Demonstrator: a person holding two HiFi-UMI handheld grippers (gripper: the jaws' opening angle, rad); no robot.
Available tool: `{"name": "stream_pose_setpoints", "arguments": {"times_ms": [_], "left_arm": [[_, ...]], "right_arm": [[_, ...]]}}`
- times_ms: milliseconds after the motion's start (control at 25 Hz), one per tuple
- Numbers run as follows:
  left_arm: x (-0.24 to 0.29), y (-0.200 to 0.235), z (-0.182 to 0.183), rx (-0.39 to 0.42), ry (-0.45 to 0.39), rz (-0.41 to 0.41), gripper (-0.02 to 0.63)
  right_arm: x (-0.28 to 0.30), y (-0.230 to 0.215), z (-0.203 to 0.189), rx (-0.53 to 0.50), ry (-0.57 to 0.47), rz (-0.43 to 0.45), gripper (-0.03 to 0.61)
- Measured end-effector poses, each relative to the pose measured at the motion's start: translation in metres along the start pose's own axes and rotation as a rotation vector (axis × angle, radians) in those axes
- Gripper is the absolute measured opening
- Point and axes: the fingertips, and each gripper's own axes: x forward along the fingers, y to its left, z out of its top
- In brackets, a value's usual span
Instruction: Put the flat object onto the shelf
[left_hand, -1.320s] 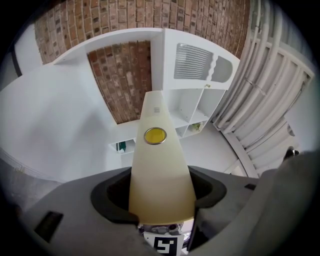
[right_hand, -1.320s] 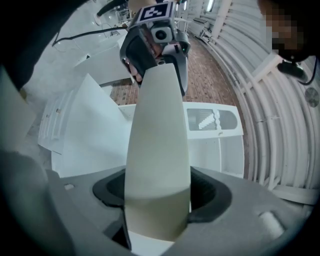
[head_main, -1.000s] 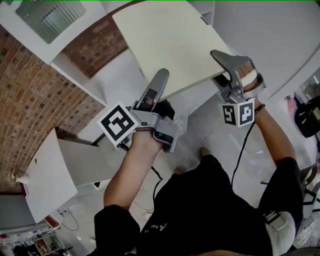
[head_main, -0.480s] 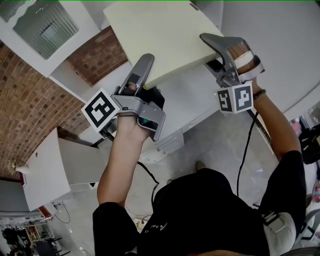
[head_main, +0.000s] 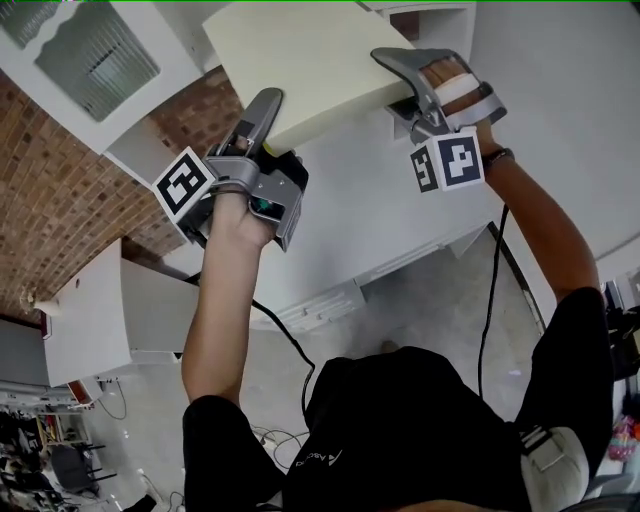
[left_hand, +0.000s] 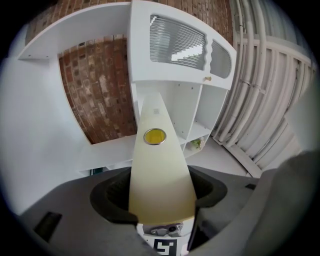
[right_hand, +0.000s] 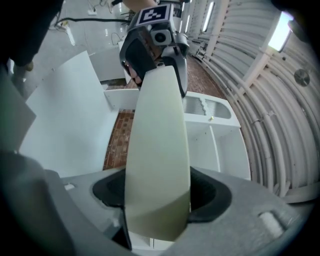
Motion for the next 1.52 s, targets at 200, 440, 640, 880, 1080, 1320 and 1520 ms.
{"name": "stream_pose_setpoints", "arguments": {"times_ms": [200,440,640,880,1080,1320,1520], "left_arm": [[0.020,0.010,0.020,-0.026,-0.024,0.031,0.301],[0.056,0.015,0.056,-0.036,-0.031,0.028,0.314],[0.068,0.012,0.066,-0.005,-0.014,-0.012,0.342],[0.079,0.001,0.076,0.127,0.000,-0.121,0.395],[0.077,-0.008,0.079,0.248,0.009,-0.208,0.457],[0.063,-0.015,0.073,0.436,0.038,-0.248,0.489],[0.042,-0.001,0.060,0.660,0.060,-0.208,0.489]], "right_arm": [[0.028,0.004,-0.010,0.022,-0.015,0.032,0.318],[0.077,-0.002,-0.026,0.032,-0.016,0.060,0.316],[0.092,-0.004,-0.032,0.048,0.003,0.083,0.313],[0.113,-0.010,-0.040,0.065,0.034,0.124,0.308],[0.133,-0.015,-0.043,0.054,0.051,0.162,0.305],[0.148,-0.019,-0.044,0.061,0.084,0.212,0.302],[0.169,-0.015,-0.045,0.057,0.080,0.241,0.302]]}}
